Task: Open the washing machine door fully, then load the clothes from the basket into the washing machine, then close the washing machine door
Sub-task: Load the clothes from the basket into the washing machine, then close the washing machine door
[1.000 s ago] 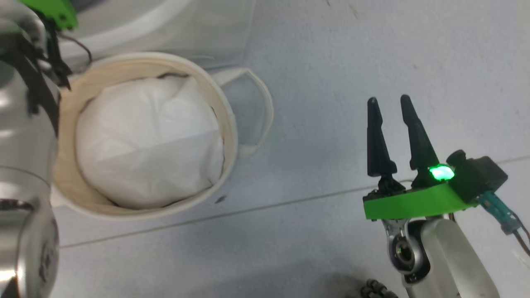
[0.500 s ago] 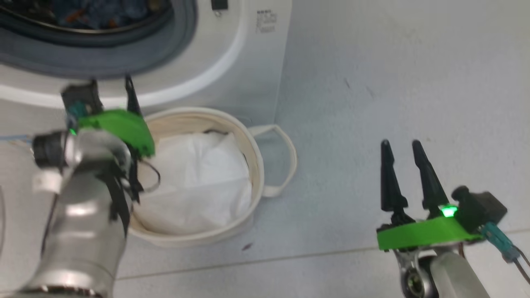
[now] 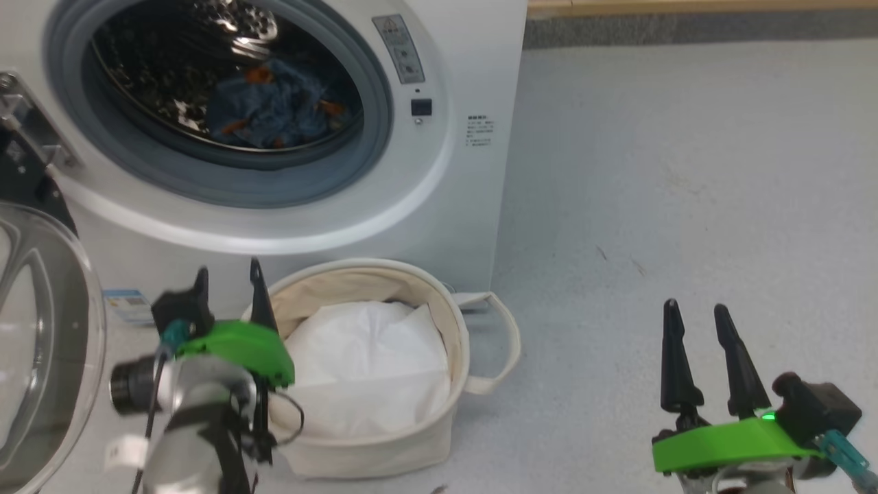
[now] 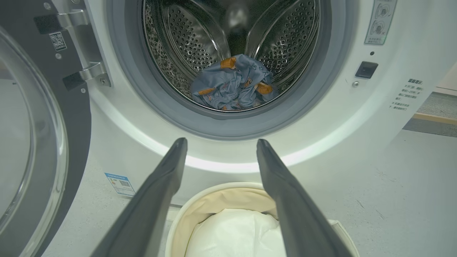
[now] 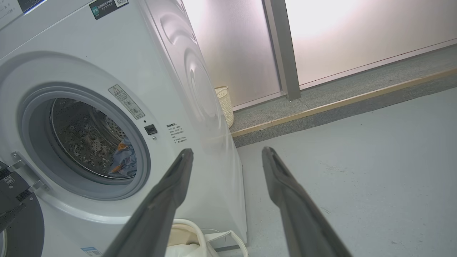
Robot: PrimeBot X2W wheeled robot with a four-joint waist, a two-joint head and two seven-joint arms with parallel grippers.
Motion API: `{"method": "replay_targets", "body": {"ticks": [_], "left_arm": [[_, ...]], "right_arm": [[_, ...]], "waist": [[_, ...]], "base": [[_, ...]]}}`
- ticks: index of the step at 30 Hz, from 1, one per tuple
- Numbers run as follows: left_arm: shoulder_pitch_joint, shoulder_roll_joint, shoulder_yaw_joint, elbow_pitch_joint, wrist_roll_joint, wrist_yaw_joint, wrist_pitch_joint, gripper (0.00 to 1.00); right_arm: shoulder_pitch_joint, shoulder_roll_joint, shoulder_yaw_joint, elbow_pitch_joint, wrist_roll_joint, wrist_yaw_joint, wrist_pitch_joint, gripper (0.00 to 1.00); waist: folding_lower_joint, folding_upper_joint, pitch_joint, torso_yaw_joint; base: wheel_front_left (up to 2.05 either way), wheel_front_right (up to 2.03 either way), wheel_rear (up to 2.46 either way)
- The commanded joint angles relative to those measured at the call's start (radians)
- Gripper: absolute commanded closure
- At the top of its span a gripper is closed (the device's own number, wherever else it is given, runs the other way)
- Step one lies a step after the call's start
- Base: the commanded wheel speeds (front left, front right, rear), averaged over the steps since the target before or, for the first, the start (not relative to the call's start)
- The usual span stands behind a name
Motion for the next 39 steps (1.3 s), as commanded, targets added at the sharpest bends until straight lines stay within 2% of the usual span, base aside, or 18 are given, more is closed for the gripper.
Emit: {"method": "replay_targets", "body": {"ticks": [1, 9, 16, 27, 39], "left_arm": [[0.018, 0.020, 0.026, -0.053, -0.009, 0.007, -0.012, 0.00], [0.201, 0.016, 0.022, -0.239, -0.047, 0.024, -0.012, 0.00], [0.338, 0.016, -0.005, -0.396, -0.068, 0.059, -0.012, 0.00], [0.375, 0.016, -0.052, -0.457, -0.083, 0.085, -0.012, 0.00], [0.380, 0.016, -0.046, -0.465, -0.095, 0.095, -0.012, 0.00]], "right_arm": [[-0.003, -0.003, 0.019, -0.035, 0.005, 0.007, -0.005, 0.00], [0.036, -0.003, 0.008, -0.039, 0.006, 0.007, -0.005, 0.00], [0.048, -0.003, -0.001, -0.042, -0.009, 0.007, -0.005, 0.00], [0.053, -0.003, 0.009, -0.042, -0.014, 0.007, -0.005, 0.00], [0.055, -0.003, 0.011, -0.039, -0.012, 0.007, -0.005, 0.00]], "waist": [[0.0001, -0.0001, -0.031, 0.015], [0.0001, -0.0001, -0.063, 0.025], [0.0001, -0.0001, -0.078, 0.029], [0.0001, -0.0001, -0.080, 0.038], [0.0001, -0.0001, -0.077, 0.038]], "base": [[0.00, 0.00, 0.00], [0.00, 0.00, 0.00], [0.00, 0.00, 0.00], [0.00, 0.00, 0.00], [0.00, 0.00, 0.00]]}}
